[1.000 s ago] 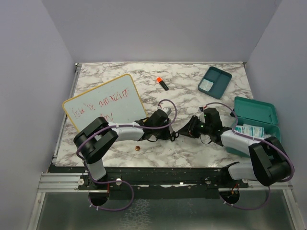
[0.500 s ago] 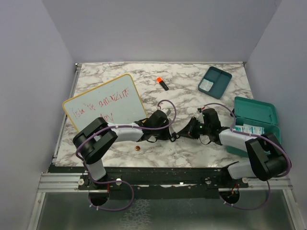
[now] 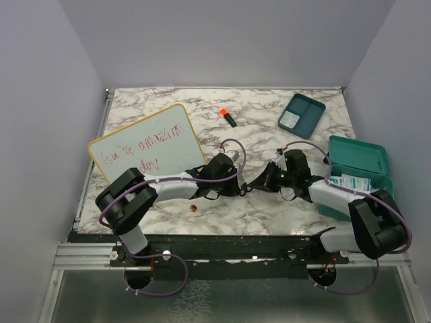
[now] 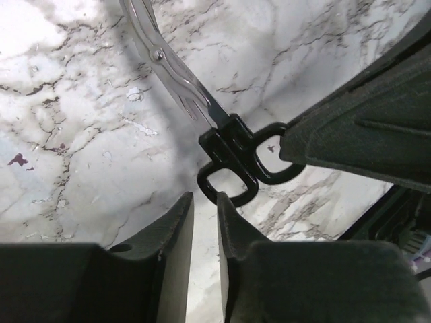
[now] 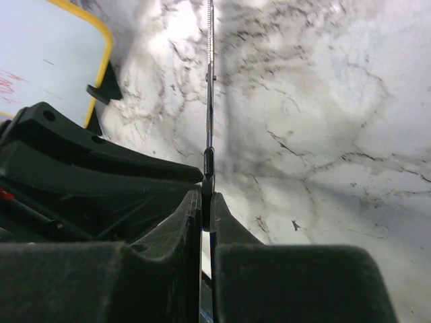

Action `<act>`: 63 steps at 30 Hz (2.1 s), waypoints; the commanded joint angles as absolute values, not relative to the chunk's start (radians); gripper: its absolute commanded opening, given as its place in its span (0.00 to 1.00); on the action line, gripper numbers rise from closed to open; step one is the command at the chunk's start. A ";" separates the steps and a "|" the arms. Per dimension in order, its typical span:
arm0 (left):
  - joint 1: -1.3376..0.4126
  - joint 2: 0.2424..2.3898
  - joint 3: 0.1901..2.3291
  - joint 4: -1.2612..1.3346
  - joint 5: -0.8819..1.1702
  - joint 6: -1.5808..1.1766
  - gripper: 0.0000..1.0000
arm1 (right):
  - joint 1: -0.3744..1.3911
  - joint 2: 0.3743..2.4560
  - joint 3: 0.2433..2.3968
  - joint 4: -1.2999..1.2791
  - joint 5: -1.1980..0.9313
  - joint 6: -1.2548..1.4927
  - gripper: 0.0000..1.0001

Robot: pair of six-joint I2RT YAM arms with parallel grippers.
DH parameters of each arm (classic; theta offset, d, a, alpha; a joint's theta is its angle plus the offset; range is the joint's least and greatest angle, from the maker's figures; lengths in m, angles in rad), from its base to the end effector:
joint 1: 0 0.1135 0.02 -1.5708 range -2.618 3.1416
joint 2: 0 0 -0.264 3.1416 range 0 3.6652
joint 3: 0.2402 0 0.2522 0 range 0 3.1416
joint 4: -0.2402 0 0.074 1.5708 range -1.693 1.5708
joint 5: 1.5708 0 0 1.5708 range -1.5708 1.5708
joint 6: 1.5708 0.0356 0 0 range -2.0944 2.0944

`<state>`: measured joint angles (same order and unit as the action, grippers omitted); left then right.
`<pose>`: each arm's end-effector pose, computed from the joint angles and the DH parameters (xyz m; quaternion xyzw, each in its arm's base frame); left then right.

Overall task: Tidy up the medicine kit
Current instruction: Pick up the scissors from the center of the board, then place the scissors in the medicine box compartment.

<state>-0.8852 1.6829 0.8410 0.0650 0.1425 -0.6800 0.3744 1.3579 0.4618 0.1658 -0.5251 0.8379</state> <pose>0.2084 -0.2628 0.1565 0.1216 0.9122 -0.3185 0.2271 0.2189 0.1052 0.1478 0.0995 0.8824 0.4192 0.1888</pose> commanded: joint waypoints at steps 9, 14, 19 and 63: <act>-0.890 1.412 0.884 -0.100 0.113 -0.615 0.50 | 0.377 1.258 0.541 0.099 -0.438 0.867 0.01; -0.891 1.273 0.911 -0.191 0.046 -0.563 0.95 | 0.375 1.198 0.599 0.061 -0.317 0.865 0.00; -0.891 1.161 0.936 -0.264 0.015 -0.486 0.99 | 0.356 1.189 0.694 0.012 -0.182 0.824 0.01; -0.890 0.594 0.691 -0.368 -0.411 -0.054 0.99 | -0.162 1.976 1.267 -0.019 -0.137 0.582 0.01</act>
<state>-0.8856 0.5930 0.7033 -0.3832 -0.3836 -0.0658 -0.1490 1.9381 1.2724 -0.0341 -0.0483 0.6086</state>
